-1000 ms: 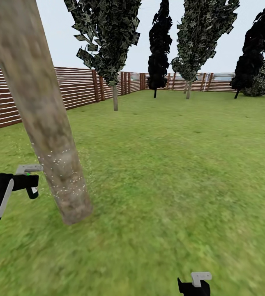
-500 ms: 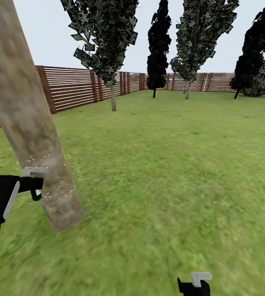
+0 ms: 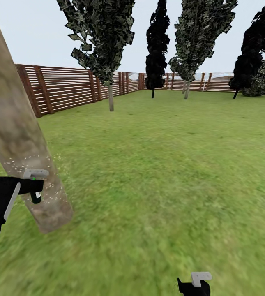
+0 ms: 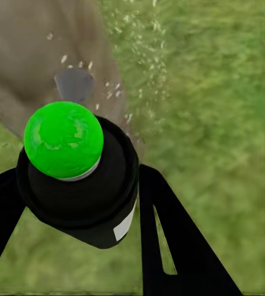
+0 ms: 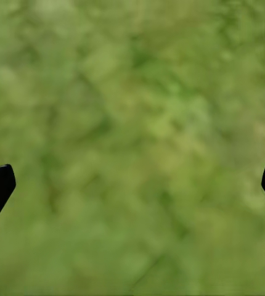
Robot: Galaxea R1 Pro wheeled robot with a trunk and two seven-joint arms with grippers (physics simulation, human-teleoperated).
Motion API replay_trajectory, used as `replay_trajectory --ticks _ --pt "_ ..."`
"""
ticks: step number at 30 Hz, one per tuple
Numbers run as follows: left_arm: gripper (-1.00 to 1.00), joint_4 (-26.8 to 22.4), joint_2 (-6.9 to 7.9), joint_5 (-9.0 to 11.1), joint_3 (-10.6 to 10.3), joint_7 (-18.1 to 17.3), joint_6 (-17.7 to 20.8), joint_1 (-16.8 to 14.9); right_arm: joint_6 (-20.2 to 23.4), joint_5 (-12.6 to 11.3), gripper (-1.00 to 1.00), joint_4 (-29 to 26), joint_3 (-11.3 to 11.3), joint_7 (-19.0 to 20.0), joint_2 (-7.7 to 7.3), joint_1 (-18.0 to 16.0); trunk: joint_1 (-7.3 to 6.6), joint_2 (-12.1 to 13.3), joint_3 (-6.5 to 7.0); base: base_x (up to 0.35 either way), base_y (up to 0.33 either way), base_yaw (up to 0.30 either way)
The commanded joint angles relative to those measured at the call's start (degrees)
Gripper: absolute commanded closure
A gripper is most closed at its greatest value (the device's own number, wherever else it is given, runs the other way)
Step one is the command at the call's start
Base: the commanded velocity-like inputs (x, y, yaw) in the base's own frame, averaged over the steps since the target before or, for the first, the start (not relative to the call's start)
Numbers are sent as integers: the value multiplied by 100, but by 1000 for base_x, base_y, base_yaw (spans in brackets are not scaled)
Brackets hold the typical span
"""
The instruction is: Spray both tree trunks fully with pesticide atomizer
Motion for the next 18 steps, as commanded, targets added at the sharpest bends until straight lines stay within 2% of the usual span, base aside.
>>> replay_trajectory --ticks 1,3,4,12,15,18 --pt "100 183 -4 14 -4 2 -7 -1 0 -1 -100 0 0 0 0 0 0 0 0 148 -266 0" --pt "100 561 -41 23 -8 -3 -440 -1 0 3 -100 0 0 0 0 0 0 0 0 152 -264 0" --pt "100 724 -124 -8 -9 10 -673 -1 0 5 -100 2 0 0 0 0 0 0 0 160 -259 0" --pt "100 789 -139 -12 -5 21 -734 -1 0 1 -100 0 0 0 0 0 0 0 0 162 -257 0" --pt "100 1273 -145 15 -8 21 -796 -1 0 5 -100 0 0 0 0 0 0 0 0 158 -256 0" --pt "100 1671 -148 28 -9 -11 -1275 -1 0 4 -100 0 0 0 0 0 0 0 0 56 -265 0"
